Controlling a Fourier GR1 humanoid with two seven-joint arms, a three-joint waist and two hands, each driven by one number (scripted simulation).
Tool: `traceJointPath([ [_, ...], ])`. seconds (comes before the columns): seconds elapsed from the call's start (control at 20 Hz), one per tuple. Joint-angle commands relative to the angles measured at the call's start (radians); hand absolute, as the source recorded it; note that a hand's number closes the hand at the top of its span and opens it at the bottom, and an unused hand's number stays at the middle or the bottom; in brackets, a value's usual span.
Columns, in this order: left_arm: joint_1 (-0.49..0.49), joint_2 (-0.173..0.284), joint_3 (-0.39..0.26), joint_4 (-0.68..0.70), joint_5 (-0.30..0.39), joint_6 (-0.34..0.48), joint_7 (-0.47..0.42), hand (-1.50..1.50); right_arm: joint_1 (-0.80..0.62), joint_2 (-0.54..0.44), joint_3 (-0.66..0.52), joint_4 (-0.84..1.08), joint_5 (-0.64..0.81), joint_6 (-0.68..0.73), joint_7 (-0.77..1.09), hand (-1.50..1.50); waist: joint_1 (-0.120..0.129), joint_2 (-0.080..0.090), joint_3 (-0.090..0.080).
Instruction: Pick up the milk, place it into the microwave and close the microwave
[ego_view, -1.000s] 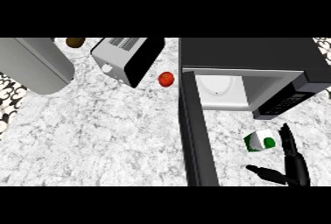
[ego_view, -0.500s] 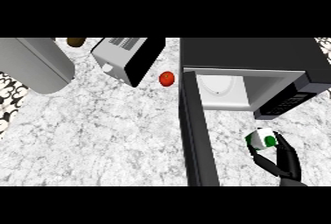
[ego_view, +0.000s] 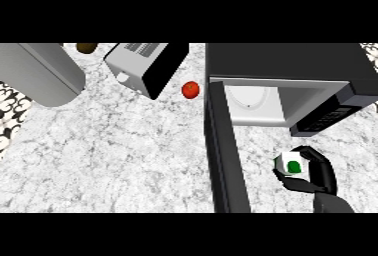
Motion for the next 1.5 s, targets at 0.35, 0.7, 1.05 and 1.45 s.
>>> traceJointPath([
  [0.35, 0.062, 0.022, 0.018, -0.126, 0.167, -0.046, 0.028, -1.50, -0.052, -0.005, 0.084, 0.033, 0.054, 0.147, -0.102, 1.50, -0.003, 0.002, 0.001],
  [0.7, 0.059, 0.017, 0.062, -0.099, 0.180, -0.050, 0.022, -1.50, -0.144, 0.021, 0.113, 0.009, 0.078, 0.062, -0.021, 1.50, -0.011, -0.003, -0.001],
  [1.05, 0.041, -0.004, 0.036, -0.086, 0.155, -0.036, 0.046, -1.50, -0.269, 0.012, 0.099, -0.007, 0.066, 0.026, 0.069, 1.50, -0.017, -0.004, -0.002],
  [1.45, -0.017, 0.020, 0.056, -0.091, 0.151, -0.020, 0.068, -1.50, -0.435, -0.046, 0.082, 0.091, 0.076, -0.006, 0.163, 1.50, 0.014, 0.015, 0.000],
])
